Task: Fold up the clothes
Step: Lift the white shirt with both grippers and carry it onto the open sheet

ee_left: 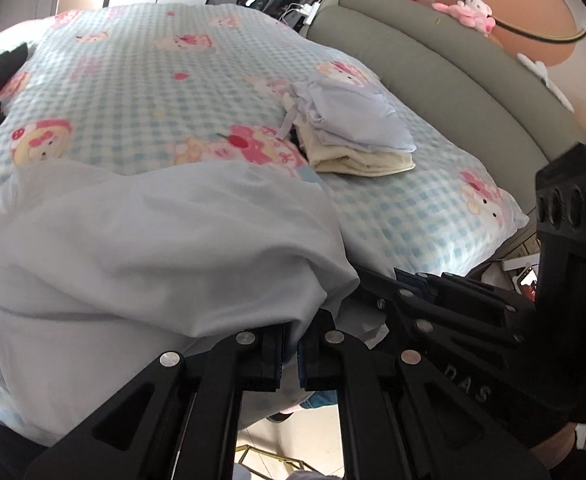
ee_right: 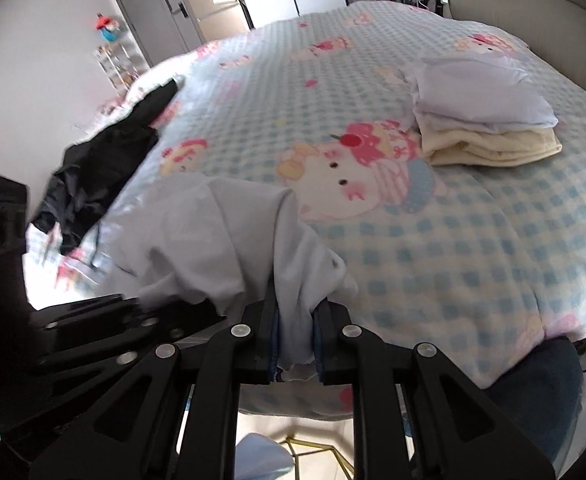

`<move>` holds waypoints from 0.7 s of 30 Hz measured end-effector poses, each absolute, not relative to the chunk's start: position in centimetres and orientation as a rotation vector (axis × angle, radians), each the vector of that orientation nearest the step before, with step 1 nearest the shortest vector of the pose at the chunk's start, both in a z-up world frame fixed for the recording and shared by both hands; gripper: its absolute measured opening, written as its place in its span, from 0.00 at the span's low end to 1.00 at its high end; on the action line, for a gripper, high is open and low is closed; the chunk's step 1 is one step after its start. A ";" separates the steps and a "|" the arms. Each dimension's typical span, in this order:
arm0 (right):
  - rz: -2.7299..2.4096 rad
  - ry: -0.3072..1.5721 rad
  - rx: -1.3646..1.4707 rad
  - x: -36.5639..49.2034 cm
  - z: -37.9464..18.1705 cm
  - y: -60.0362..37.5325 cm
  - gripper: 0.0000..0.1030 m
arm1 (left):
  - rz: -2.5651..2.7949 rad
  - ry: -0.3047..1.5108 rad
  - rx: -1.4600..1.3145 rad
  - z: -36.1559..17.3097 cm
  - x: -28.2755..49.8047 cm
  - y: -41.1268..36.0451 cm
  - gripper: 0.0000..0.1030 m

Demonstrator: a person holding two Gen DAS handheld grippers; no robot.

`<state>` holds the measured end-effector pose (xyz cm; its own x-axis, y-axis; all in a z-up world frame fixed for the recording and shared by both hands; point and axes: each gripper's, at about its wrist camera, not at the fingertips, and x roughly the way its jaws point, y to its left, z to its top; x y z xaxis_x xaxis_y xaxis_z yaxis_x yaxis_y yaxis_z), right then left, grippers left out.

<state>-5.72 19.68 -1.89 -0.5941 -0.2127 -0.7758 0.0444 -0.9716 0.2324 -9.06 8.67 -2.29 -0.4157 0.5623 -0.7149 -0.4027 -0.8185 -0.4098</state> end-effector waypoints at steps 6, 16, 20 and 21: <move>-2.754 -0.318 1.299 -4.9 -0.6 22.7 0.13 | 2.176 -0.188 -1.223 -1.8 -9.6 12.6 0.05; -2.695 -0.344 1.402 -5.1 -1.1 24.6 0.23 | 2.099 -0.236 -1.334 -1.7 -11.0 9.3 0.28; -2.698 -0.397 1.396 -7.0 -0.7 25.5 0.35 | 2.144 -0.326 -1.317 -0.8 -12.6 5.5 0.45; -2.697 -0.410 1.391 -7.6 -0.5 25.6 0.38 | 2.176 -0.342 -1.326 -0.9 -13.2 4.6 0.47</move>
<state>-7.57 25.59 -0.51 -0.5849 -0.1910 -0.7883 -0.0518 -0.9611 0.2713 -13.23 4.57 -0.87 -0.3516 0.5838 -0.7318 -0.3312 -0.8088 -0.4860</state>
